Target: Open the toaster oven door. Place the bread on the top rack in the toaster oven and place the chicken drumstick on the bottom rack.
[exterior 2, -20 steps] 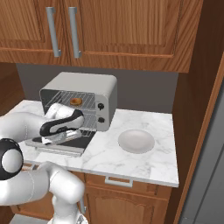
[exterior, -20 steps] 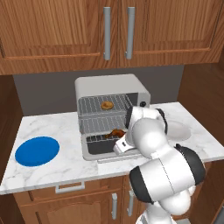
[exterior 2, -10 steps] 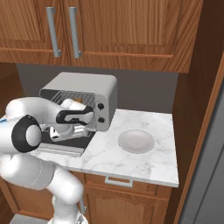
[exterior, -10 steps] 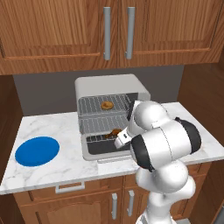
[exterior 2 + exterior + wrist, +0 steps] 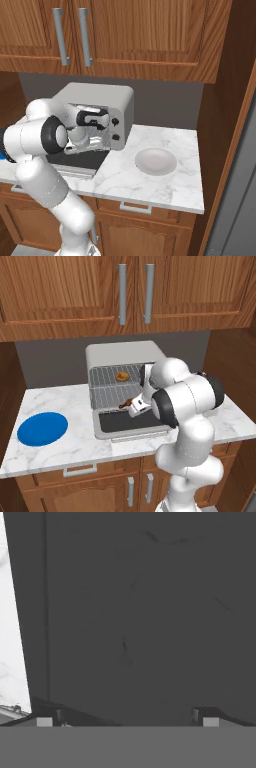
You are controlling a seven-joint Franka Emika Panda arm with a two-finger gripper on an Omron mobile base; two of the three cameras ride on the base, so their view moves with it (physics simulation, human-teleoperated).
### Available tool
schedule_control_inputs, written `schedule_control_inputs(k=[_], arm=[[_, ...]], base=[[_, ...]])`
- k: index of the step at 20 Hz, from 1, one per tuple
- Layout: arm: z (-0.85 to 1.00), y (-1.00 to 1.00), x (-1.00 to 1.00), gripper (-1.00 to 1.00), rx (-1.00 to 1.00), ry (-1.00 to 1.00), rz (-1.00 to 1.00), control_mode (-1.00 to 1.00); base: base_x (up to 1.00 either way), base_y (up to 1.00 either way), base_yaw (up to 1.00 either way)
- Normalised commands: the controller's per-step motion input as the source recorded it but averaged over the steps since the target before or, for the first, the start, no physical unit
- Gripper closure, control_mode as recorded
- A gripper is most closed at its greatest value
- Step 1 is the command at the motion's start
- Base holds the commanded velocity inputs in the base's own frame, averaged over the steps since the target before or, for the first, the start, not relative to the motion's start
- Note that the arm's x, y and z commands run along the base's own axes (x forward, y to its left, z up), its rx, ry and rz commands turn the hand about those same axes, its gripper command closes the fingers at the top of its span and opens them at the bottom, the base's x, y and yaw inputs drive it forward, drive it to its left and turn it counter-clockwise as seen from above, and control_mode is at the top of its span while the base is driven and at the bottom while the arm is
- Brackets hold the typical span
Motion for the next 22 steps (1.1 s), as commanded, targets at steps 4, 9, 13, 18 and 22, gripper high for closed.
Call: schedule_control_inputs(k=[4, 9, 13, 18, 22], arm=[[0.17, 0.14, 0.53, -1.00, 0.00, 0.08, 0.00, -1.00], [0.20, 0.14, 0.51, -1.00, 0.00, 0.04, 0.00, -1.00], [0.01, 0.19, 0.24, -1.00, 0.00, 0.00, 0.00, -1.00], [0.00, 0.47, 0.31, -1.00, -0.02, 0.00, -0.04, -1.00], [0.00, 0.43, 0.41, -1.00, -0.09, -0.06, -0.04, -1.00]], base=[[0.00, 0.00, 0.00], [0.00, 0.00, 0.00], [0.00, 0.00, 0.00], [0.00, 0.00, 0.00], [0.00, 0.00, 0.00]])
